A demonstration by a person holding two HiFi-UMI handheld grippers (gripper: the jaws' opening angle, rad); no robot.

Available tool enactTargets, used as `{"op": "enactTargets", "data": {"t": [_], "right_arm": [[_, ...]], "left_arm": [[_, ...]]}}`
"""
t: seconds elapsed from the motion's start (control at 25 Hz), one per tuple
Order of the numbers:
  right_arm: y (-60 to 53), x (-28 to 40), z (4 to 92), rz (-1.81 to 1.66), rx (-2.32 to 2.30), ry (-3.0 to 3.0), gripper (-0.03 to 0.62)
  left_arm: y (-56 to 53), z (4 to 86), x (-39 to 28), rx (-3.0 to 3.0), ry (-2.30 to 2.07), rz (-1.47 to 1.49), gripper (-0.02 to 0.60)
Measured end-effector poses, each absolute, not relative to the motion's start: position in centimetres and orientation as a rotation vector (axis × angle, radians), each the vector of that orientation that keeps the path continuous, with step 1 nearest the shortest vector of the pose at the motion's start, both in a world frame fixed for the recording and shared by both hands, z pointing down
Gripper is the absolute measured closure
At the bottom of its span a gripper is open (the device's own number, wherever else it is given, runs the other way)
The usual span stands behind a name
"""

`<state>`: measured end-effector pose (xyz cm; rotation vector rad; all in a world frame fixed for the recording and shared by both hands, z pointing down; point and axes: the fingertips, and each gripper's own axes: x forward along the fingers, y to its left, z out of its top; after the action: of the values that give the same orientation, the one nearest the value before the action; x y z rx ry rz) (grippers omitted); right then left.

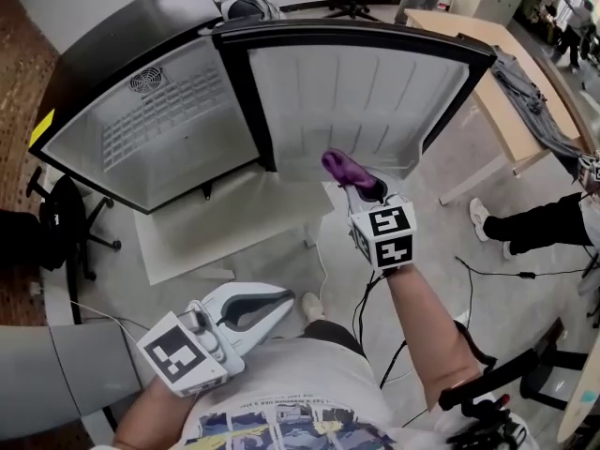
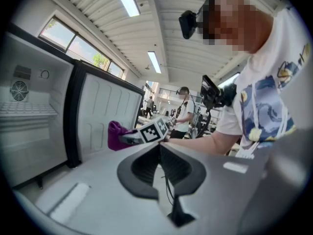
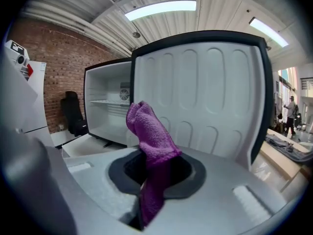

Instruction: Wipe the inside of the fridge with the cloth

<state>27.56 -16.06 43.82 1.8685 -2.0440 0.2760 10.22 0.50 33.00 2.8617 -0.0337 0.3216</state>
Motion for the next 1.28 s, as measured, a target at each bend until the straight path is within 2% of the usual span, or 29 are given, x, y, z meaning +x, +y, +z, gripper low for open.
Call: {"op": "enactTargets", "data": {"t": [0.4,0.72,0.96,1.28], "right_arm": [[-21.7,17.1,47.4,0.3,1.635,-2.229,0.54],[-23.4,17.9,51.3,0.263,1.603,-2.165,0.54],[-23.5,19.0,50.5,0.009,1.599,-2.084,0.54],[-23.5,20.3,51.9,0.008,1.556,-2.058,0.54]], "left_arm": [[-0.9,34.0,4.8,2.836,-0.289,0.361,0.575],[-1.5,34.9,4.3,2.828,-0.366,0.394,0.575],[-1.7,34.9,5.9,2.832,-0.36,0.4,0.575],[-1.8,34.7,8.3,2.836,-0.31,0.402,0.575]]}}
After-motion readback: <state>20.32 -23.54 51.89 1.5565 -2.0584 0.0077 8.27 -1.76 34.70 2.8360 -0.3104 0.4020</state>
